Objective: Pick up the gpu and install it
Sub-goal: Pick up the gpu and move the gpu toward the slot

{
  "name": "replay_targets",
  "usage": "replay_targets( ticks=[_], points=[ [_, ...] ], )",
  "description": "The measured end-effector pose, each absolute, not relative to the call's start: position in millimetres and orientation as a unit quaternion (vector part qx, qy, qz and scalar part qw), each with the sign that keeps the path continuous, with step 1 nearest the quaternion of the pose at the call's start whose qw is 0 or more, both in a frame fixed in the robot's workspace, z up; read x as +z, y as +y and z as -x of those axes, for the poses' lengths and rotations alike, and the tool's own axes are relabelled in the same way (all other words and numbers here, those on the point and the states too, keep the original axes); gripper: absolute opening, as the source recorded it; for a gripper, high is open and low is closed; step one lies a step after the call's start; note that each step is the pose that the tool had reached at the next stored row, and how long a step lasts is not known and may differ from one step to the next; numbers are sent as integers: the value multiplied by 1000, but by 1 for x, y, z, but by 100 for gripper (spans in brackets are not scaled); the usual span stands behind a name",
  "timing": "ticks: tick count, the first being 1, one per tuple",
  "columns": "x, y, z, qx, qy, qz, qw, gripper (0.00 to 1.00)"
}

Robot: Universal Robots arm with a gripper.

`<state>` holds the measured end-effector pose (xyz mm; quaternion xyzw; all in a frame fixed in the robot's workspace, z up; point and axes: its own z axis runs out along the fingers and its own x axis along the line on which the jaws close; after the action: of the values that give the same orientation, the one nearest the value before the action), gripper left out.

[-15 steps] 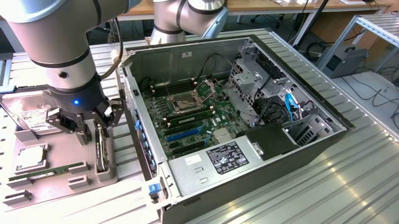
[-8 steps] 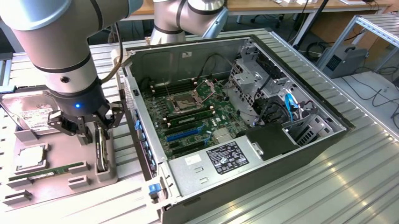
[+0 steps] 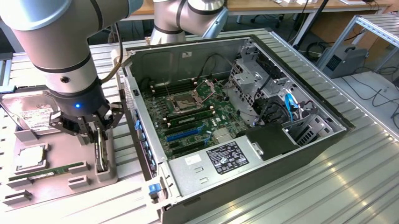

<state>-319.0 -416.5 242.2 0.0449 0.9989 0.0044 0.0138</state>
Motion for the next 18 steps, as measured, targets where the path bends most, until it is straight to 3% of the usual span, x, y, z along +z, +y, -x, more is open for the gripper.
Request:
replay_targets(
  ticks=[1,14,16,18],
  points=[
    [242,-417,319,4,999,-45,14,34],
    [242,-417,319,4,999,-45,14,34],
    [242,-417,319,4,999,-45,14,27],
    [242,-417,319,4,999,-45,14,27]
  ],
)
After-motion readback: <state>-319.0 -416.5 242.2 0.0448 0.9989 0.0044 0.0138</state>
